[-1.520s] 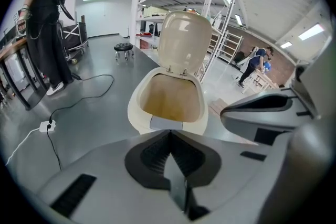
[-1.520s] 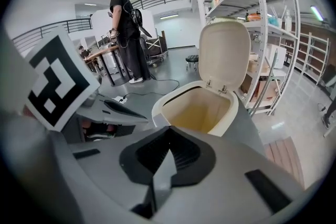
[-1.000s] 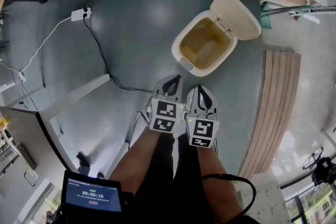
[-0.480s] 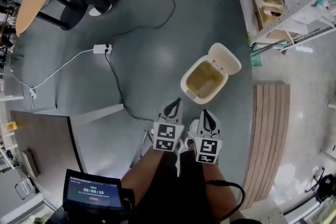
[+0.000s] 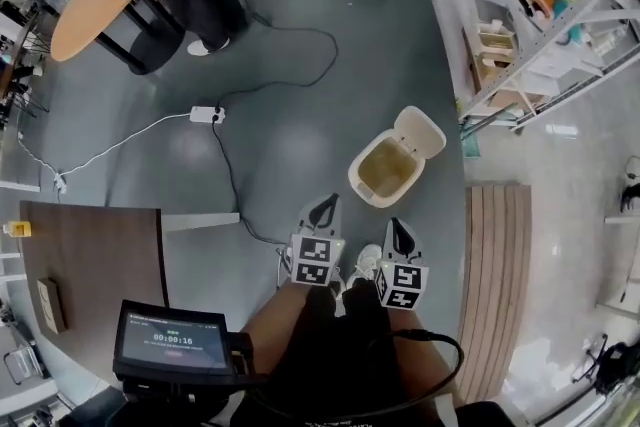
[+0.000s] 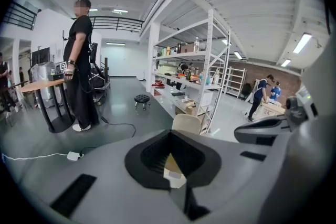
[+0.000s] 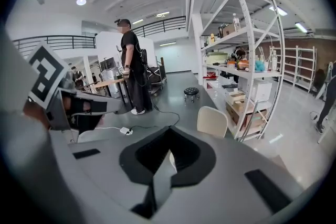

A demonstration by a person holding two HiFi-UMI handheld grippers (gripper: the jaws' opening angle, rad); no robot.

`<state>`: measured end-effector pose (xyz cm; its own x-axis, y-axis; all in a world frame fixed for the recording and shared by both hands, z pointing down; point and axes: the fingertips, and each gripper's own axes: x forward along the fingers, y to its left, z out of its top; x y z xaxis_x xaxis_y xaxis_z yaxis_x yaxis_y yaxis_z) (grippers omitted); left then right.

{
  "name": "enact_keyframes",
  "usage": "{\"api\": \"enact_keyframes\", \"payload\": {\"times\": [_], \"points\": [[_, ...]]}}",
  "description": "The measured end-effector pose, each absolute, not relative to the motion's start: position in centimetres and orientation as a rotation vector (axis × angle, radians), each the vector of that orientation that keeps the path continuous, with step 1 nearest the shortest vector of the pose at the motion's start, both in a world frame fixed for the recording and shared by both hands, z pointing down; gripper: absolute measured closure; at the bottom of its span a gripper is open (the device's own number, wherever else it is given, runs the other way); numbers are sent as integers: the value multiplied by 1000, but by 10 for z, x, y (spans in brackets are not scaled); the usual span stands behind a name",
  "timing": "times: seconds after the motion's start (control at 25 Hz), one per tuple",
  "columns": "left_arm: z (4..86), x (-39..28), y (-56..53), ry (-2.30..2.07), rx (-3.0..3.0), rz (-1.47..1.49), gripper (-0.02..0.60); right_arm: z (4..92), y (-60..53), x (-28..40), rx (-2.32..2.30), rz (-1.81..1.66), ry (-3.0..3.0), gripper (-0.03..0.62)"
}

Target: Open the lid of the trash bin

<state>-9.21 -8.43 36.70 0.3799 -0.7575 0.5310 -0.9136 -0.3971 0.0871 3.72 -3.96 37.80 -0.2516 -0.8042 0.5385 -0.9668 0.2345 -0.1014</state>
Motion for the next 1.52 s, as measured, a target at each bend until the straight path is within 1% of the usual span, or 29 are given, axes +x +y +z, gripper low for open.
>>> {"api": "enact_keyframes", "payload": {"times": [0.16,0.28,0.4,0.56,0.76,1.12,1.52], "points": [[347,-113,-70,-1490,2242,547,583,350,-29,34,1634,541,-2155,594],[332,-115,-58,-1499,2228,509,583,340,-22,35,1620,500,-2167,594],[318,-109,-43,-1521,2244,495,583,332,-11,39,1620,483,-2192,594],[300,-103,-15,-1603,2310,556,583,308,15,29,1611,527,-2289,594],[291,-75,29,-1630,2232,479,583,273,47,22,1516,388,-2407,594],[245,-44,102,-1680,2264,367,583,231,110,56,1550,253,-2476,594],[216,-38,168,-1725,2277,341,583,213,167,58,1515,220,-2509,594]]}}
